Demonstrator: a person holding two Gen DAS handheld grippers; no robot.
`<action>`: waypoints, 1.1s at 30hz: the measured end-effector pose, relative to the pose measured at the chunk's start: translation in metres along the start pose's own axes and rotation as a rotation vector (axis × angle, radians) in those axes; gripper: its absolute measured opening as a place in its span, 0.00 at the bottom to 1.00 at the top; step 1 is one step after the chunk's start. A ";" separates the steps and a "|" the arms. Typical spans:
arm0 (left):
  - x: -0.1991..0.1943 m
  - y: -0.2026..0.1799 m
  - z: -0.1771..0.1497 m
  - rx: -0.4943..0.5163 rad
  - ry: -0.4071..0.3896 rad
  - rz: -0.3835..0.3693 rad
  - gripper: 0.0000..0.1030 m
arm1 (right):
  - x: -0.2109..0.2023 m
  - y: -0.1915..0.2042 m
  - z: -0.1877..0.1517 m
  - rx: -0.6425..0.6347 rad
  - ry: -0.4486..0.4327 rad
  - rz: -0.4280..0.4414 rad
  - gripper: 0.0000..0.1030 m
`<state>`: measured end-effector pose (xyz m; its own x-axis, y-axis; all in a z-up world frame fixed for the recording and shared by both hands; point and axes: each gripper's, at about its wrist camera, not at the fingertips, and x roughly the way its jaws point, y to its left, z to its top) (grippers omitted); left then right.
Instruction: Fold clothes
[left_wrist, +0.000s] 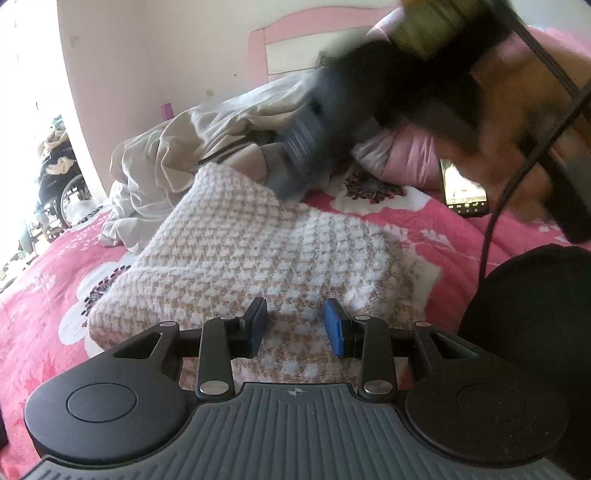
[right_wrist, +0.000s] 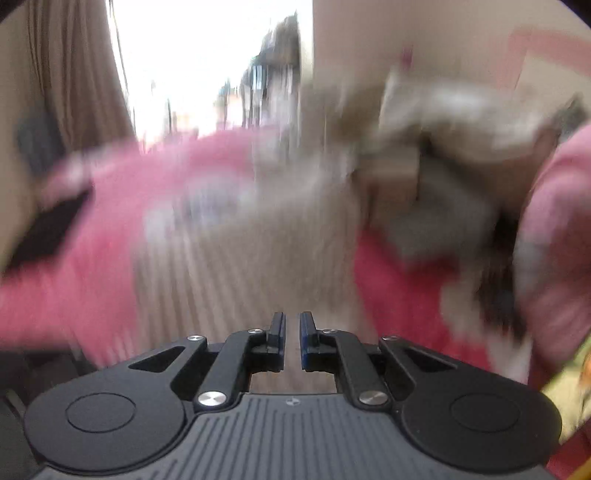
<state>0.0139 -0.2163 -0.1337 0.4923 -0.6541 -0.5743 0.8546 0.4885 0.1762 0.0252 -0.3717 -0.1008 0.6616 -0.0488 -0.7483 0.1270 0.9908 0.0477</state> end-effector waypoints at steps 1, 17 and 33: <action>0.001 0.000 0.000 -0.004 0.006 -0.003 0.32 | 0.012 -0.001 -0.011 -0.013 0.029 0.001 0.06; -0.024 0.021 -0.003 -0.231 -0.007 -0.012 0.37 | 0.016 0.000 -0.028 0.026 -0.012 -0.009 0.06; 0.080 0.144 -0.011 -0.290 0.184 -0.008 0.39 | 0.016 -0.006 -0.030 0.081 -0.017 0.041 0.06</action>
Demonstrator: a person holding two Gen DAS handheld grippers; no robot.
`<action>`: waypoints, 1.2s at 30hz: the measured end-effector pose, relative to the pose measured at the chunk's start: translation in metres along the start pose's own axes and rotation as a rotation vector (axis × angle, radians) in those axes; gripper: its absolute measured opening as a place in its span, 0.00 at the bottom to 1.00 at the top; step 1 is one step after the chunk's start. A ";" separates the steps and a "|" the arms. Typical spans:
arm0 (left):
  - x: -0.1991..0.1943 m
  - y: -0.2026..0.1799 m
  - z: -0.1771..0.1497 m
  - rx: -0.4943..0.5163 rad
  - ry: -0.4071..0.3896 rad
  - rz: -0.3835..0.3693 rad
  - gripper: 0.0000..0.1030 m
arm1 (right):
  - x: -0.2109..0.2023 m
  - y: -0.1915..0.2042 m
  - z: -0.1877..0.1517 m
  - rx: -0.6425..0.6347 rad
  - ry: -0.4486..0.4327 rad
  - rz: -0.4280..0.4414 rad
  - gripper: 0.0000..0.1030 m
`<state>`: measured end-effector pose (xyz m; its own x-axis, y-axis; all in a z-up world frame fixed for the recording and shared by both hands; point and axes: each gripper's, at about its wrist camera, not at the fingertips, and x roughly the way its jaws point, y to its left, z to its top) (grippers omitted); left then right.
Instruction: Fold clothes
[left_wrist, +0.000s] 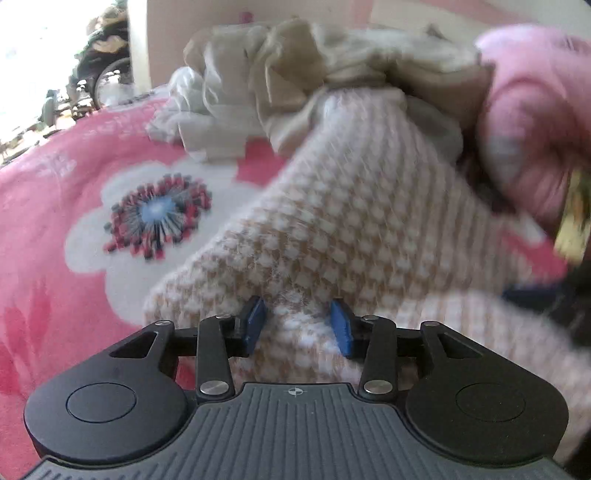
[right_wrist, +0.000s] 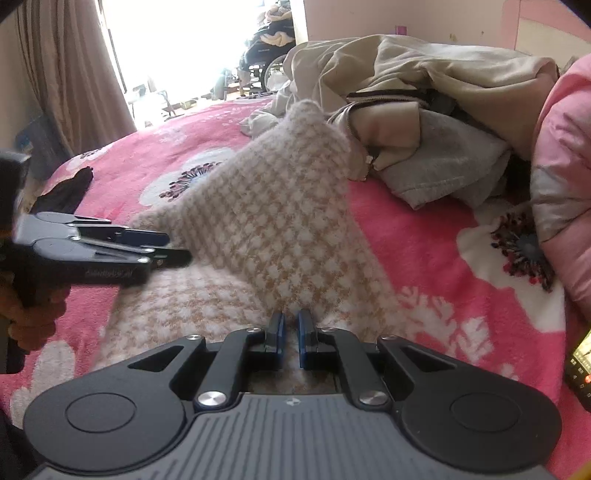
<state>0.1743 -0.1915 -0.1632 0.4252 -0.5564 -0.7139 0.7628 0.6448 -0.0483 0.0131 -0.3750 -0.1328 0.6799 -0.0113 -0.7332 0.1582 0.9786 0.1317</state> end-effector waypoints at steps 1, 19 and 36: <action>-0.004 0.004 0.005 -0.012 0.001 -0.019 0.39 | 0.000 0.000 0.000 0.000 0.000 -0.001 0.06; 0.004 0.087 0.018 -0.219 -0.027 -0.199 0.30 | -0.018 0.061 0.001 -0.422 0.119 0.212 0.07; -0.020 0.119 0.000 -0.265 -0.078 -0.221 0.41 | 0.023 0.112 0.008 -0.813 0.251 0.126 0.09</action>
<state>0.2563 -0.1031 -0.1548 0.3070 -0.7296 -0.6111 0.6923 0.6118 -0.3826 0.0522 -0.2672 -0.1295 0.4639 0.0592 -0.8839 -0.5350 0.8140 -0.2262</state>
